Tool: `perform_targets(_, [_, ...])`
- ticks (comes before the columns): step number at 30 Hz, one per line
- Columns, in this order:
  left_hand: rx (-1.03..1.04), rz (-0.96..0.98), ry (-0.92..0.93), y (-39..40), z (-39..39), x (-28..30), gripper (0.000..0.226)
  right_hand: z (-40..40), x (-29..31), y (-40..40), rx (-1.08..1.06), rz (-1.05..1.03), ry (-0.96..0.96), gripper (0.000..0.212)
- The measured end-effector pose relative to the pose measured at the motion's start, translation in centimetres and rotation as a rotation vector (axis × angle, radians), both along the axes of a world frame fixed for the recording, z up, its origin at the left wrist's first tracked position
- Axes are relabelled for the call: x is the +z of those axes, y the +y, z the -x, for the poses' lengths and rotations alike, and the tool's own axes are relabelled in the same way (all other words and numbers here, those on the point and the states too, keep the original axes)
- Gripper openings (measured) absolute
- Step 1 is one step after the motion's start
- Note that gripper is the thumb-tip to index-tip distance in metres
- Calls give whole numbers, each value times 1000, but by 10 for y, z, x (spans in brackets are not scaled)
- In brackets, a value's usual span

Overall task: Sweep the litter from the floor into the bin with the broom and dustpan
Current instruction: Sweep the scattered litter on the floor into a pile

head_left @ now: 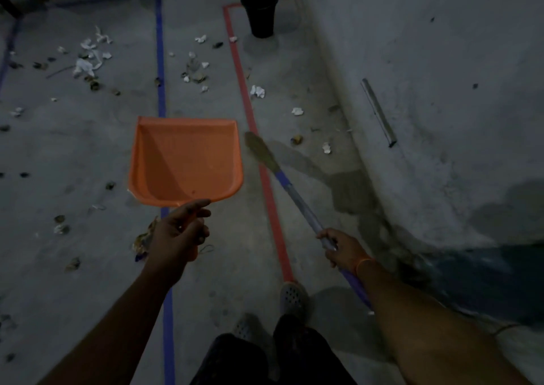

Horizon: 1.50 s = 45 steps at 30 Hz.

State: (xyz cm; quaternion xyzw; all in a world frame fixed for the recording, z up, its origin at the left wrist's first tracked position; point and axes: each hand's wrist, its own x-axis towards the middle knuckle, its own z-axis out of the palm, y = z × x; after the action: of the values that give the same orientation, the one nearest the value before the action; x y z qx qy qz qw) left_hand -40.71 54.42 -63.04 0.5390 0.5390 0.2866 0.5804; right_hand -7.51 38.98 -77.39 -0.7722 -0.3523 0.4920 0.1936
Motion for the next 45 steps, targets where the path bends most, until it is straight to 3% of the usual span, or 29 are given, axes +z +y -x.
perform_targets(9, [-15, 41, -35, 29, -46, -23, 32, -109, -17, 43, -311, 51, -191, 38])
perform_targets(16, [-6, 36, -25, 58, -56, -47, 31, -163, -47, 88, -220, 147, -189, 27])
perform_targets(24, [50, 46, 29, 70, -51, -60, 35, -81, -100, 115, -142, 146, -88, 44])
perform_targets(31, [141, 27, 23, 73, -20, -54, 35, 12, -97, 162, 187, 74, 2, 42])
perform_targets(34, [206, 24, 27, 72, -4, -50, 35, 39, -91, 172, 233, -17, 40, 33])
perform_targets(36, [247, 31, 31, 70, 5, -47, 35, 46, -83, 169, 253, -50, 40, 38])
perform_targets(45, [239, 21, -2, 68, 13, -46, 36, -24, -62, 126, 9, -10, -89, 45])
